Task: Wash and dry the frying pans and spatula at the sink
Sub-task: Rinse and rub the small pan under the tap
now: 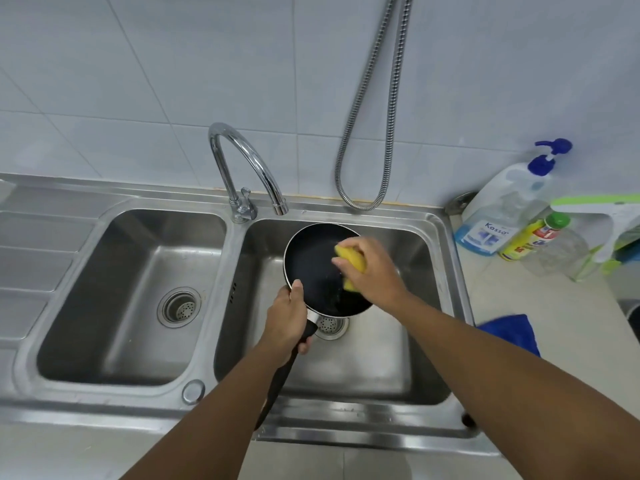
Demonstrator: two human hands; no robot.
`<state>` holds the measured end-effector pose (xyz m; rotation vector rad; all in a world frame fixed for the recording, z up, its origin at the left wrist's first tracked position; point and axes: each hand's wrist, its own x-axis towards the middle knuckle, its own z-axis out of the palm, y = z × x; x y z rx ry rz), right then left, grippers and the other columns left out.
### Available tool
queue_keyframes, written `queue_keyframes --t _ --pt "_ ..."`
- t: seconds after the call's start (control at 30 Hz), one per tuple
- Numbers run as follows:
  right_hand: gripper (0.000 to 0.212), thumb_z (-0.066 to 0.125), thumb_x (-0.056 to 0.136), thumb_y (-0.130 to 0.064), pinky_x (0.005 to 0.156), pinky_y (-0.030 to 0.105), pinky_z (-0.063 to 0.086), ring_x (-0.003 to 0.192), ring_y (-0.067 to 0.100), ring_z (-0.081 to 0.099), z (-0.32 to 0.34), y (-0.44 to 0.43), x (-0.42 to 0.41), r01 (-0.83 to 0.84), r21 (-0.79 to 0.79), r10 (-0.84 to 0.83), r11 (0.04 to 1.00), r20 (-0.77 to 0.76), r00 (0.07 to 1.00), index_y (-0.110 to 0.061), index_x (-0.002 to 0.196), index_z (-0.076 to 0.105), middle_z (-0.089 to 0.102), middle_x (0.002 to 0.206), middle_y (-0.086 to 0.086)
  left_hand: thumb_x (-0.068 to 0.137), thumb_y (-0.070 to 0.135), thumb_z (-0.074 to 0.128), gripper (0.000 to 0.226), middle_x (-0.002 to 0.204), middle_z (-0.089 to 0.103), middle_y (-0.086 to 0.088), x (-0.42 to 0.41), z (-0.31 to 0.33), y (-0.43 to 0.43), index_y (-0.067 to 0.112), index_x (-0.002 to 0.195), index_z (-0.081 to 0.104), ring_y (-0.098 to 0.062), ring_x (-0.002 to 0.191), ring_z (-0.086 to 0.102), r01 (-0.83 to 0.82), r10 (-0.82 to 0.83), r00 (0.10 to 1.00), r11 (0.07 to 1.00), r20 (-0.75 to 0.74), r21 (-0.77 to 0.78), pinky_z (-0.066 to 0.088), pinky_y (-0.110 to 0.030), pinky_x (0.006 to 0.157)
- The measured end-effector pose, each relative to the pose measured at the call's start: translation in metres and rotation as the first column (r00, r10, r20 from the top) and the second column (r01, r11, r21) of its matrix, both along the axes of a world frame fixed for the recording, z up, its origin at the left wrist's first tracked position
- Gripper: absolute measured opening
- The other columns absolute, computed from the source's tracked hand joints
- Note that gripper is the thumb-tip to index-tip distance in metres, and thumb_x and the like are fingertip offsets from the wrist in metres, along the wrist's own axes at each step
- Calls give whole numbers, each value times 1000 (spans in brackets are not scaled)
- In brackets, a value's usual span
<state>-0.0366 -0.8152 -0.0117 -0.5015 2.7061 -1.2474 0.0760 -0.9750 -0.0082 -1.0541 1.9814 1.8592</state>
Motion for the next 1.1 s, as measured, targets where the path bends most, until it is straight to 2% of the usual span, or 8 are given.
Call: queue_keyframes --t 0.13,0.27,0.43,0.5,0.6,0.83,0.97,1.1 --pt "39 76 89 -30 88 18 40 106 4 49 2 63 -3 260 -8 -260 965 -87 962 -31 126 62 51 122 -7 102 30 40 25 88 64 -27 1 -6 1 12 114 52 -26 42 49 -40 35 997 996 67 78 37 -25 40" --pt "43 68 89 -21 88 34 38 110 28 53 -20 136 -20 456 283 -438 844 -131 890 -22 131 62 54 129 9 98 20 35 27 78 65 -24 1 -7 4 2 110 51 -27 41 50 -100 88 991 987 97 129 38 -27 40" --pt "40 50 104 -25 117 60 21 140 46 37 -34 194 -31 417 595 -446 688 -108 889 -16 142 53 46 153 18 99 15 32 34 79 67 -28 -3 -8 3 -4 116 53 -32 45 58 -156 142 986 971 90 183 49 -33 42" --pt "38 45 105 -31 119 62 12 147 42 30 -30 190 -32 457 533 -398 712 -230 888 -17 139 56 46 153 15 99 12 32 33 83 68 -30 -6 -8 3 -2 115 57 -36 54 65 -174 157 983 962 98 208 57 -39 48" --pt "27 49 100 -30 106 40 31 118 28 53 -12 141 -14 382 290 -283 878 -329 901 -16 114 68 64 119 9 95 14 35 33 90 67 -30 -11 -13 6 -1 113 59 -39 75 69 -186 162 980 953 114 240 63 -50 68" --pt "20 59 101 -35 64 14 45 69 10 61 28 2 70 497 -95 -442 862 338 831 -18 90 61 66 77 -2 101 22 37 34 118 62 -9 -35 1 13 8 129 51 -20 98 55 -17 5 991 996 135 89 40 -33 85" --pt "25 39 103 -55 69 42 60 80 24 71 20 -31 102 463 -74 -275 883 718 640 -31 108 45 69 99 7 98 27 42 45 111 63 -11 -48 1 10 3 135 48 -22 93 54 -17 1 987 995 161 97 39 -34 83" --pt "25 37 109 -41 41 28 41 45 21 53 23 -43 107 500 -219 -174 838 762 624 -22 111 52 62 72 9 107 36 37 38 126 66 -3 -50 1 2 12 132 52 -19 113 58 67 -85 987 990 138 128 34 -31 95"
